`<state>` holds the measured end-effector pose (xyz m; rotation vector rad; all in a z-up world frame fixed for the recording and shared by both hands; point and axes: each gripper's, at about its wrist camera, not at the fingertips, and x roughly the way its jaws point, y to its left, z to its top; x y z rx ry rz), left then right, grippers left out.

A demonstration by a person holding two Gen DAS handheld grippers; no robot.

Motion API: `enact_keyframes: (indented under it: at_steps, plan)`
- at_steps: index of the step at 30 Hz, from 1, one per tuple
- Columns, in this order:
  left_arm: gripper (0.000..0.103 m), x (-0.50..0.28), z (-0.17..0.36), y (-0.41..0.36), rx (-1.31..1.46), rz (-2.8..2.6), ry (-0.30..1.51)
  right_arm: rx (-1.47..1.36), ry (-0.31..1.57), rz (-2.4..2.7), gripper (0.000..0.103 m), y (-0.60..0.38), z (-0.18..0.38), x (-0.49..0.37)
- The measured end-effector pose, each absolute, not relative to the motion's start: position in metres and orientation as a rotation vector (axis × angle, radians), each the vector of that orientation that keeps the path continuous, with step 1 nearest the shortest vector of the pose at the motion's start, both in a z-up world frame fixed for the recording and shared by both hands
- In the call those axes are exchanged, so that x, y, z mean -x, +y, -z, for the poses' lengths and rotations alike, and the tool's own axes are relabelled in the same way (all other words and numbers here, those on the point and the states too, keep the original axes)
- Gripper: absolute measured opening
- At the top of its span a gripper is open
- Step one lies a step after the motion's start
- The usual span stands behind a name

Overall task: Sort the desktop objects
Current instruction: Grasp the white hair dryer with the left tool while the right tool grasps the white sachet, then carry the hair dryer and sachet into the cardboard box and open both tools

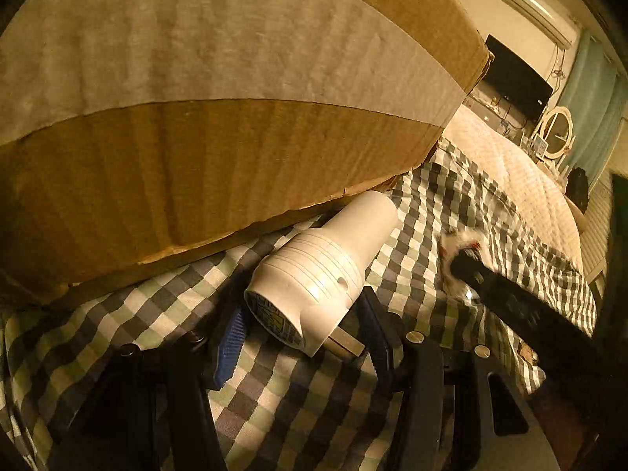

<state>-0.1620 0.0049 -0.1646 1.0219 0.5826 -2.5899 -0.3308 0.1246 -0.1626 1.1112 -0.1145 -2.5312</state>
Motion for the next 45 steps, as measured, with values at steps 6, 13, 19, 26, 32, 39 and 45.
enact_keyframes:
  at_steps: [6,13,19,26,32,39,45]
  plan:
    - [0.053,0.154,0.159,0.004,-1.060,2.607,0.628,-1.145,-0.158,2.492,0.006,0.146,0.153,0.302]
    - [0.053,0.106,0.138,0.013,-1.125,2.700,0.630,-1.139,-0.170,2.536,0.004,0.169,0.113,0.243]
    - [0.053,0.067,0.107,0.011,-1.137,2.764,0.681,-1.165,-0.223,2.556,0.004,0.193,0.090,0.158]
    - [0.053,0.055,0.024,-0.007,-0.939,2.891,0.705,-1.034,-0.173,2.565,0.004,0.165,0.016,0.130]
    - [0.053,0.065,-0.064,-0.077,-0.751,2.928,0.626,-0.828,-0.174,2.471,0.004,0.085,-0.067,0.158]
    - [0.054,0.133,-0.031,-0.146,-1.015,2.883,0.446,-0.875,-0.293,2.421,0.010,-0.004,-0.066,0.237]
    - [0.094,0.148,-0.016,-0.158,-0.978,2.852,0.453,-0.904,-0.263,2.550,0.055,-0.005,-0.054,0.256]
